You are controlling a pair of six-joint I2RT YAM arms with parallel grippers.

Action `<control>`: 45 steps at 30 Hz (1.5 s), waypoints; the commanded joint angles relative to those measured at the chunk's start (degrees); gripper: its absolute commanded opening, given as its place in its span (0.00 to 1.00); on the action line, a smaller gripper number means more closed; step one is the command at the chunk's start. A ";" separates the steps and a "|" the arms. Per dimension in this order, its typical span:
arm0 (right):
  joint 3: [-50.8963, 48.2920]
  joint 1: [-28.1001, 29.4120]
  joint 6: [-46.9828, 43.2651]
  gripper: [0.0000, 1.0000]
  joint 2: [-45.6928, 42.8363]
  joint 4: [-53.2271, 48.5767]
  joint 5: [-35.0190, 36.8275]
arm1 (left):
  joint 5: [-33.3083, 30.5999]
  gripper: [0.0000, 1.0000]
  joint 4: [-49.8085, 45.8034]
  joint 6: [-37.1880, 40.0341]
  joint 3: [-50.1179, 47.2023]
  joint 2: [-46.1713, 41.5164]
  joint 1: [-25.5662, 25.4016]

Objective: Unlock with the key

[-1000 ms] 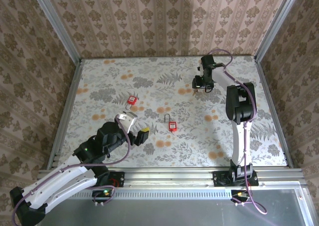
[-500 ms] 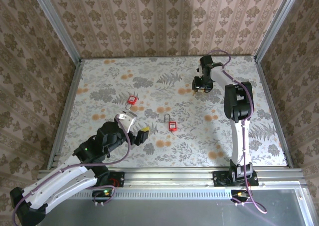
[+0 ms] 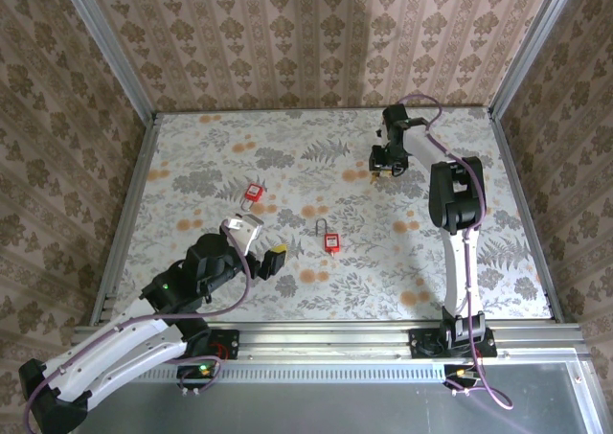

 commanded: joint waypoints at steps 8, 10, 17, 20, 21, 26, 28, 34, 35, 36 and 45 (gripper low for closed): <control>4.75 1.14 -2.00 0.36 3.11 -4.77 3.25 | 0.28 1.00 -0.39 -0.82 -0.11 0.07 0.30; 5.07 1.42 -2.69 0.39 3.08 -4.95 4.16 | 0.46 1.00 -0.36 -0.81 -0.05 0.07 0.32; 6.30 2.19 -5.36 0.47 3.04 -6.10 6.44 | 0.57 1.00 -0.30 -0.81 -0.18 0.13 0.29; 6.88 2.20 -5.66 0.47 3.40 -6.84 6.82 | 0.78 1.00 -0.30 -0.90 -0.18 0.13 0.27; 6.88 2.37 -5.91 0.47 3.42 -6.92 7.10 | 0.79 1.00 -0.18 -0.90 -0.31 0.13 0.28; 8.57 2.76 -6.96 0.47 4.71 -8.99 10.65 | 1.05 1.00 -0.12 -0.90 -0.37 0.13 0.31; 9.44 2.94 -7.33 0.46 5.33 -9.84 11.97 | 1.18 1.00 -0.04 -0.89 -0.44 0.13 0.33; 10.29 2.98 -7.86 0.43 6.22 -10.26 13.53 | 1.53 1.00 0.11 -1.04 -0.44 0.13 0.31; 10.60 3.07 -8.03 0.41 6.43 -10.35 13.61 | 1.62 1.00 0.14 -0.98 -0.44 0.13 0.26; 10.86 3.09 -8.13 0.40 6.57 -10.55 13.64 | 1.62 1.00 0.14 -0.93 -0.44 0.13 0.33; 11.10 3.16 -7.90 0.21 6.62 -12.03 10.63 | 1.87 1.00 0.31 -0.64 -0.18 0.56 0.36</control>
